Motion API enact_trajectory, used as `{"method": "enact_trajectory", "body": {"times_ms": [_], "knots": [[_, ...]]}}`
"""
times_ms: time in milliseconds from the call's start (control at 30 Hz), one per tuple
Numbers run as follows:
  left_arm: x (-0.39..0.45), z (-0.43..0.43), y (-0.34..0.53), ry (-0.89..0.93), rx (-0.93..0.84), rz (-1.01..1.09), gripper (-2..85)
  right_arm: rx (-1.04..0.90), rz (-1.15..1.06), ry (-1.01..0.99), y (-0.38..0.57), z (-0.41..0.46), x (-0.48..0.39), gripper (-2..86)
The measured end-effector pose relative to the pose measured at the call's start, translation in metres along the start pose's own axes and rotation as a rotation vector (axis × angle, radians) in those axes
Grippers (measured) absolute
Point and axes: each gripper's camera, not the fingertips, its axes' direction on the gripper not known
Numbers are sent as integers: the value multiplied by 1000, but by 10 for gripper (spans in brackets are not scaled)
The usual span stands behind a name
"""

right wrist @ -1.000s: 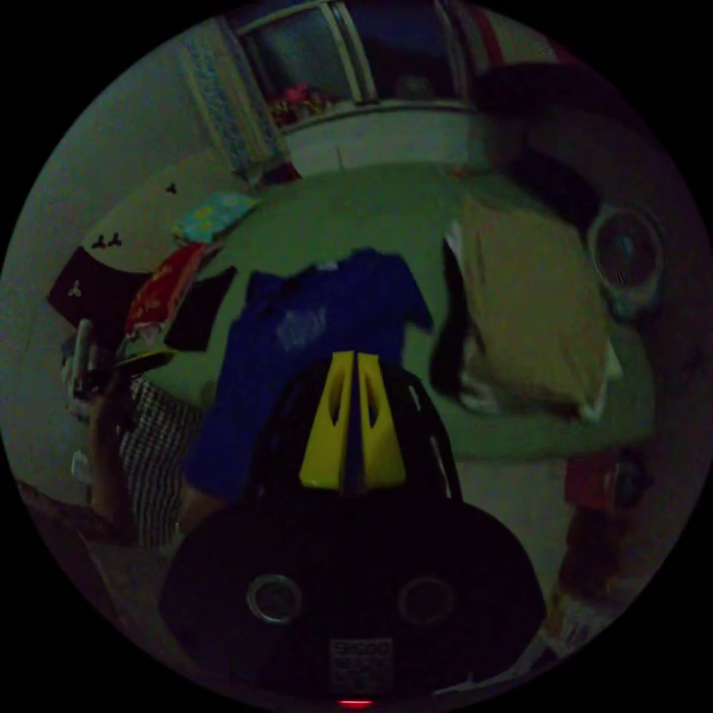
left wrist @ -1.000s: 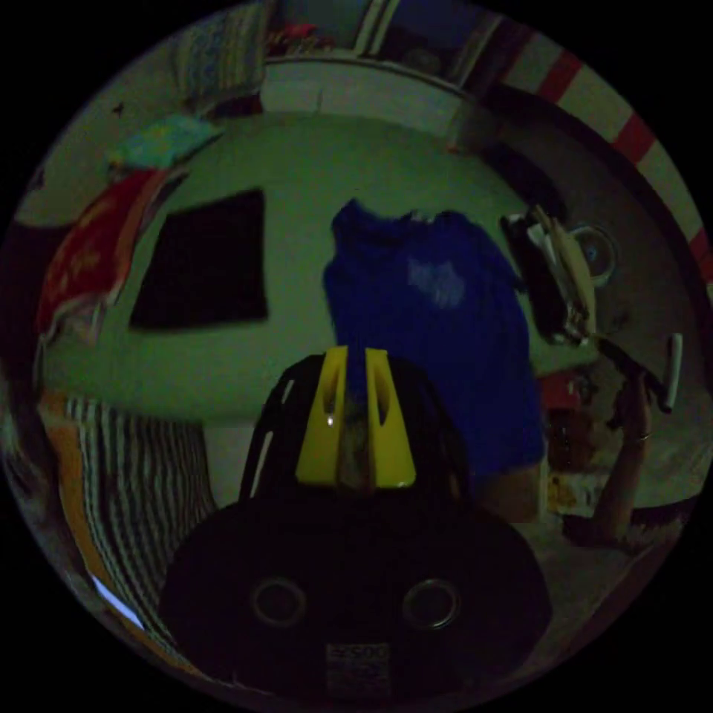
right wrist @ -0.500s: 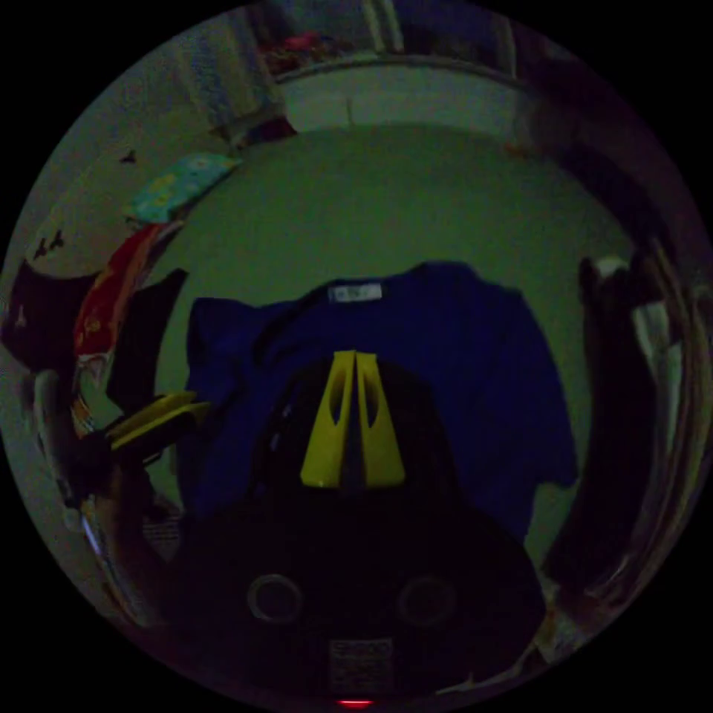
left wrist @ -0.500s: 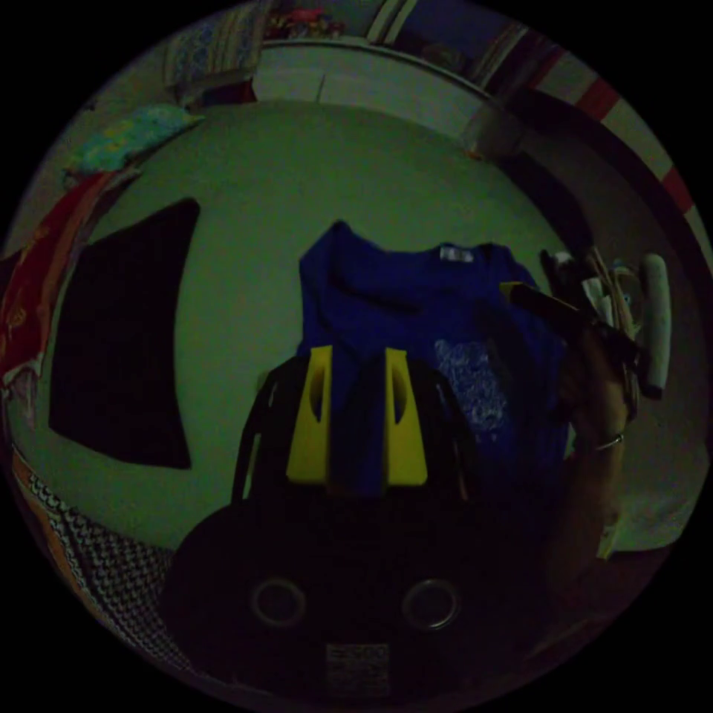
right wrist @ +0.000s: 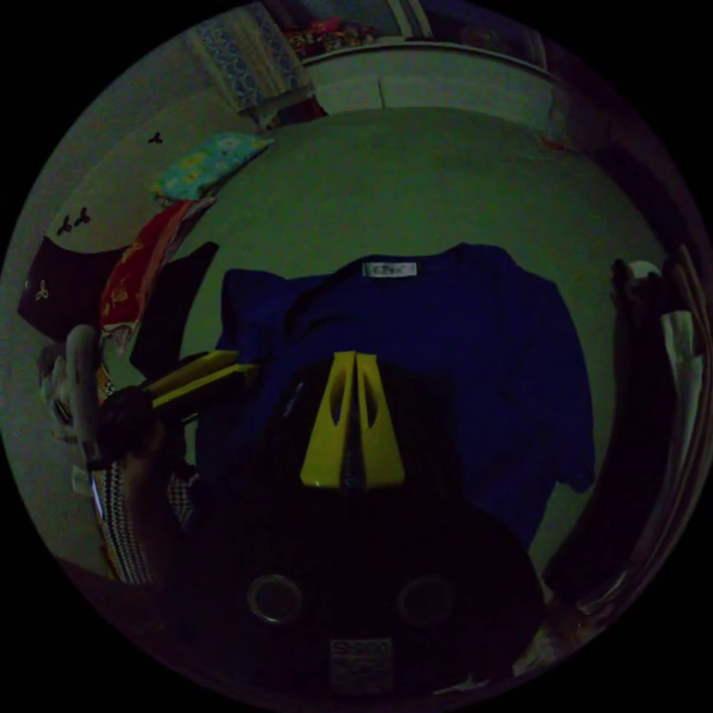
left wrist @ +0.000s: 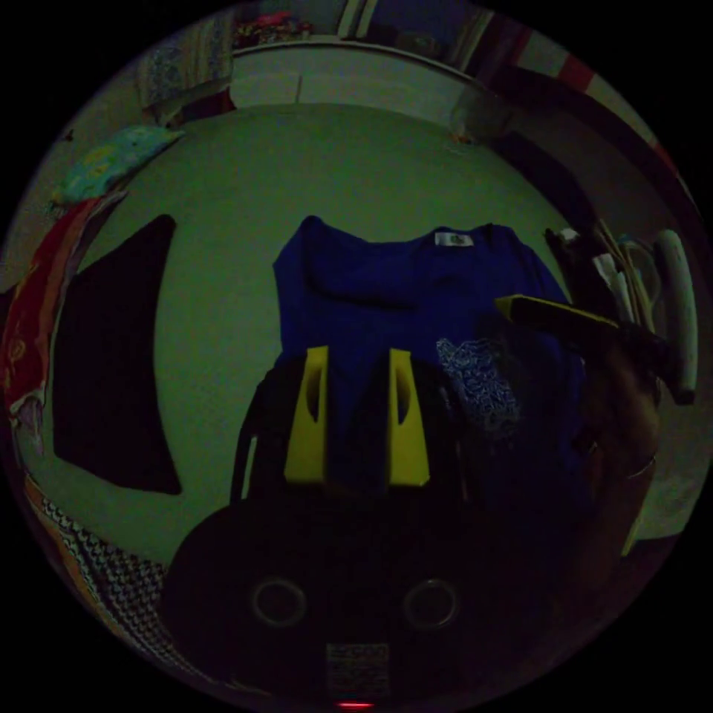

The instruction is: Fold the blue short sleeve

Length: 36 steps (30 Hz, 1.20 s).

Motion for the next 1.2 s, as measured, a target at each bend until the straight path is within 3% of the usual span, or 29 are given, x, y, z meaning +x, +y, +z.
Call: {"method": "enact_trajectory", "body": {"times_ms": [133, 400, 767, 1033, 1200], "knots": [[4, 9, -15, -83, 13, -25, 52, -26, -30, 32, -23, 21, 0, -10], [3, 28, -53, 11, 51, -92, 45, -82, -42, 48, -60, 54, 15, -9], [3, 23, -115, 55, 78, -144, 42, -77, 23, -122, -102, 81, 48, -10], [-19, 12, -174, -267, 6, -96, 45, -61, 63, -183, -122, 93, 79, -10], [-50, 4, -202, -363, 0, -297, 47, -47, 90, -201, -130, 96, 96, -10]]}}
